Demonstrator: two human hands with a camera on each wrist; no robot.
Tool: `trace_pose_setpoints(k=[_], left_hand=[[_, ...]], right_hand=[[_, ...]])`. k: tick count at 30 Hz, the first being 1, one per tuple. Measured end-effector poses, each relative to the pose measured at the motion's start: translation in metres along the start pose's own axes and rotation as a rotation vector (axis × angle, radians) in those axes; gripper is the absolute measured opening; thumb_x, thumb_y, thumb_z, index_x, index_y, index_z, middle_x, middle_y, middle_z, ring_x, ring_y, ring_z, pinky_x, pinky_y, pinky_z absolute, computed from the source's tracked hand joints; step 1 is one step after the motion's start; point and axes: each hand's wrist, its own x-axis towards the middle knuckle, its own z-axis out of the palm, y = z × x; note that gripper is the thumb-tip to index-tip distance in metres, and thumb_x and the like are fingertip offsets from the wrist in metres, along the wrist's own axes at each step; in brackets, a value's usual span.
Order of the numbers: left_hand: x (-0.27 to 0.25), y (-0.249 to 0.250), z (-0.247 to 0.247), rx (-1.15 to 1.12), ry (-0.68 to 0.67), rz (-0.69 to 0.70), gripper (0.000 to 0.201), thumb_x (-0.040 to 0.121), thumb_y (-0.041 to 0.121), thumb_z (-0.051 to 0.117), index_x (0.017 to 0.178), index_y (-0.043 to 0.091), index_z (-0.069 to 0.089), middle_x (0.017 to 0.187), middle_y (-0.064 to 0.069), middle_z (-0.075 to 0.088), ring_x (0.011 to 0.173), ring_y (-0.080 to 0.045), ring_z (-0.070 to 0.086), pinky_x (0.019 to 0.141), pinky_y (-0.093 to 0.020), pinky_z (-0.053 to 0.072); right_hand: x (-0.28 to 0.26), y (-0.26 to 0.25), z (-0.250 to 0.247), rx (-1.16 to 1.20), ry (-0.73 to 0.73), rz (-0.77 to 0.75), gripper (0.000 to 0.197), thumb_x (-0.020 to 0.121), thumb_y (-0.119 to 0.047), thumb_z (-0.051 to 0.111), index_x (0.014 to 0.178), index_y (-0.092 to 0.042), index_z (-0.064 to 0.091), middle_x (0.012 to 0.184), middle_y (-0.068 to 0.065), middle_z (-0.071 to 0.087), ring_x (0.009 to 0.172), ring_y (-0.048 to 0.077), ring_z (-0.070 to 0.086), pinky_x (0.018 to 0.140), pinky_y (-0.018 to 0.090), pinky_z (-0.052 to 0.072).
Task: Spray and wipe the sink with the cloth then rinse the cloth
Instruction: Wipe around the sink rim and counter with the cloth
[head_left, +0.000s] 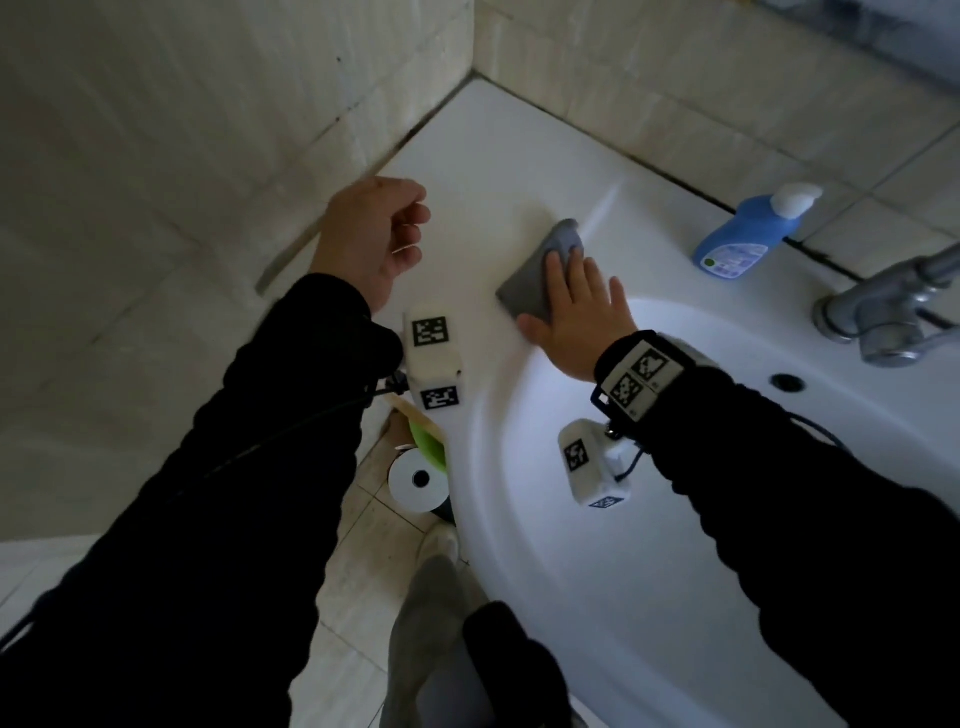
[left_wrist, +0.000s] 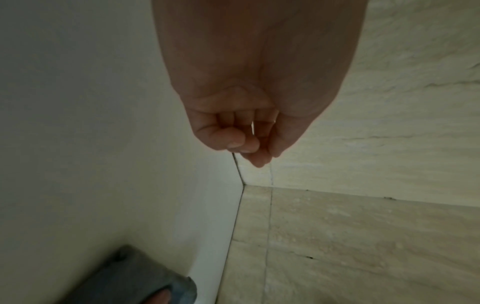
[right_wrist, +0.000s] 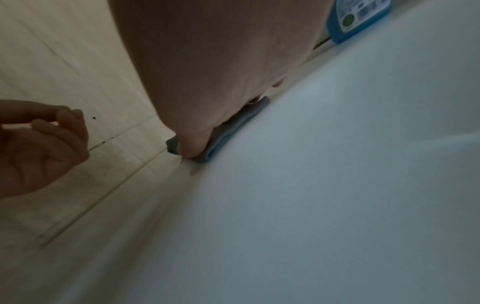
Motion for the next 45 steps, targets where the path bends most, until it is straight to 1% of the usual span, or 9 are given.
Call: trace_pose_setpoints(k=[13,20,25,28,31,34,38,41,45], left_hand=[[-0.040,-0.033,0.012,0.215,-0.019,0.016,0.011,0.082,0.016,0.056,0.071,0.017,0.057,0.063,-0.001,0.057,0.047,-0.009,0.048,0.047,-0.019,0.041],[-0.059,-0.058,0.016,0.313,-0.114,0.047,0.015,0.084,0.010,0.055,0.069,0.014,0.054,0.060,-0.005,0.055,0.042,-0.011,0.047,0.044,-0.019,0.041],[-0.066,-0.062,0.016,0.374,-0.155,0.148,0.017,0.079,0.006,0.057,0.065,0.016,0.054,0.061,-0.008,0.057,0.053,-0.018,0.050,0.051,-0.023,0.043],[-0.074,-0.061,0.014,0.421,-0.249,0.259,0.016,0.075,0.007,0.058,0.065,0.019,0.056,0.065,-0.008,0.059,0.061,-0.020,0.052,0.058,-0.026,0.044],[-0.089,-0.070,0.001,0.632,-0.385,0.357,0.006,0.073,0.011,0.058,0.073,0.017,0.061,0.074,-0.006,0.063,0.073,-0.019,0.059,0.070,-0.028,0.049],[-0.095,-0.084,-0.015,1.030,-0.513,0.567,0.016,0.078,0.014,0.054,0.089,0.009,0.065,0.089,-0.007,0.065,0.087,-0.023,0.058,0.082,-0.030,0.042],[-0.097,-0.106,-0.031,1.558,-0.754,0.941,0.045,0.088,0.036,0.034,0.109,0.010,0.064,0.123,-0.016,0.062,0.115,-0.039,0.052,0.103,-0.050,0.035],[-0.109,-0.113,-0.038,1.728,-0.845,0.946,0.063,0.086,0.045,0.014,0.129,0.018,0.050,0.149,-0.010,0.039,0.140,-0.039,0.024,0.114,-0.053,0.009],[-0.125,-0.116,-0.040,1.794,-1.045,0.992,0.068,0.086,0.048,0.004,0.139,0.023,0.039,0.154,-0.006,0.032,0.146,-0.034,0.012,0.117,-0.051,0.001]], right_hand=[[-0.091,-0.050,0.032,-0.048,-0.132,-0.376,0.071,0.092,-0.045,0.025,0.147,-0.018,-0.011,0.158,0.012,-0.018,0.146,0.025,-0.013,0.120,0.047,-0.002],[-0.111,-0.054,0.040,0.027,-0.123,-0.378,0.075,0.091,-0.043,0.036,0.148,-0.020,-0.007,0.159,0.009,-0.011,0.147,0.026,-0.005,0.120,0.049,0.006],[-0.110,-0.054,0.035,0.116,-0.087,-0.337,0.069,0.090,-0.040,0.042,0.148,-0.020,0.008,0.160,0.008,0.003,0.147,0.027,0.008,0.118,0.049,0.017],[-0.109,-0.058,0.035,0.271,-0.026,-0.272,0.063,0.087,-0.036,0.050,0.142,-0.017,0.026,0.154,0.009,0.025,0.139,0.026,0.029,0.112,0.045,0.030],[-0.118,-0.065,0.034,0.505,0.045,-0.189,0.052,0.083,-0.020,0.055,0.131,-0.011,0.037,0.131,0.010,0.053,0.114,0.027,0.054,0.093,0.035,0.042],[-0.129,-0.056,0.031,0.557,0.114,-0.051,0.034,0.086,-0.012,0.049,0.120,-0.008,0.045,0.115,0.012,0.061,0.101,0.027,0.057,0.077,0.027,0.035],[-0.143,-0.030,0.029,0.606,0.298,0.215,0.029,0.087,-0.016,0.050,0.115,-0.011,0.051,0.118,0.012,0.064,0.106,0.031,0.056,0.088,0.032,0.041],[-0.161,-0.002,0.020,0.681,0.393,0.414,0.027,0.086,-0.016,0.050,0.113,-0.013,0.054,0.123,0.007,0.062,0.112,0.025,0.055,0.090,0.028,0.040],[-0.187,0.032,0.019,0.727,0.501,0.563,0.024,0.084,-0.015,0.051,0.107,-0.012,0.057,0.120,0.008,0.062,0.112,0.025,0.056,0.089,0.029,0.042]])
